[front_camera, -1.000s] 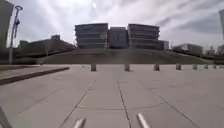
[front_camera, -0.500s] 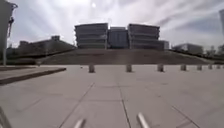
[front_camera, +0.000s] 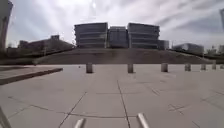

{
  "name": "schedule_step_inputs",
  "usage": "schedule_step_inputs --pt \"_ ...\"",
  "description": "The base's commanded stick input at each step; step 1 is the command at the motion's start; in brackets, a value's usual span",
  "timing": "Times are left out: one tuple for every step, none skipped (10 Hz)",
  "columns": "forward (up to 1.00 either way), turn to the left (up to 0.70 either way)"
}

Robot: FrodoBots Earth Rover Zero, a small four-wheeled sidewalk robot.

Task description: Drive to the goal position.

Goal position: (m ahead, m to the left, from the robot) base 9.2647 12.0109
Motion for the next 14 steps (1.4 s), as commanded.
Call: schedule_step_inputs --pt "1.0 0.0" --pt "1.0 0.0" --pt "1.0 0.0" --pt "1.0 0.0" --pt "1.0 0.0" --pt "1.0 0.0" --pt "1.0 0.0" --pt "1.0 0.0" --pt "1.0 0.0" --pt "1.0 0.0" --pt "1.0 0.0" --pt "1.0 0.0" --pt "1.0 0.0" --pt "1.0 0.0"
